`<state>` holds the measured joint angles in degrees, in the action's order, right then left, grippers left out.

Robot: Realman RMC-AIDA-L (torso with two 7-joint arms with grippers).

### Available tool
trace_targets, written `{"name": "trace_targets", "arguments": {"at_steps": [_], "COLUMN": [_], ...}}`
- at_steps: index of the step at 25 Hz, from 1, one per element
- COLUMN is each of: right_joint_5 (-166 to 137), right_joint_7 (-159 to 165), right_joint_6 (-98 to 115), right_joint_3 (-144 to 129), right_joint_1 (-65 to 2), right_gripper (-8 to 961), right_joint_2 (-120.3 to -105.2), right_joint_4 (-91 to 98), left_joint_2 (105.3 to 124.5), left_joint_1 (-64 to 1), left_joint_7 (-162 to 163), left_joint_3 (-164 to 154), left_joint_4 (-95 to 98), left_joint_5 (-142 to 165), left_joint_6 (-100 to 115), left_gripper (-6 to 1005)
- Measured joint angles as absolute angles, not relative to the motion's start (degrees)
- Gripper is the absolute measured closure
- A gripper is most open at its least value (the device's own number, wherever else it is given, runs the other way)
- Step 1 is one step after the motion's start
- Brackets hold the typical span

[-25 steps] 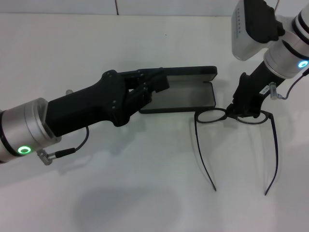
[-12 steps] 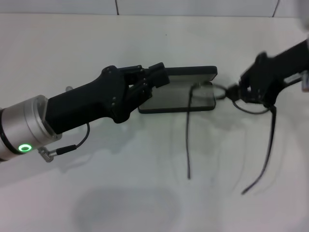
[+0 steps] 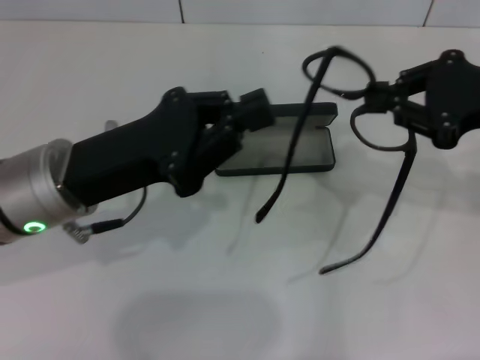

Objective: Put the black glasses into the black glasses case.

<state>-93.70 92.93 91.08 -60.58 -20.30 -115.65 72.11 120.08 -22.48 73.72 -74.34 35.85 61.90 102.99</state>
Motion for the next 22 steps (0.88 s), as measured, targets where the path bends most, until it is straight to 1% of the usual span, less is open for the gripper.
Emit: {"name": "trace_targets", "arguments": {"at_steps": [6, 14, 22], "right_joint_5": [-89.6, -85.2, -82.7], "right_joint_7": [87.5, 83.9, 82.6], "right_joint_6": [91.7, 95.7, 97.8], "right_joint_3": [-60.0, -60.9, -61.9], "right_joint_1": [-20.9, -23.6, -24.6], "right_gripper": [891, 890, 890], "right_joint_2": [-115.64, -115.80, -115.93], "right_joint_4": [63.4, 56.7, 54.7], "left_joint_2": [120.08, 120.17, 120.33], "left_joint_1": [-26.2, -30.5, -31.4], "left_joint_7": [72.1, 70.0, 68.6], "left_joint_3": [-79.2, -82.3, -82.4], "left_joint_4": [33.5, 28.4, 26.4], "left_joint_5": [58.3, 58.0, 58.0], "left_joint_6": [105.9, 105.6, 105.5], "left_gripper": [954, 957, 958]}}
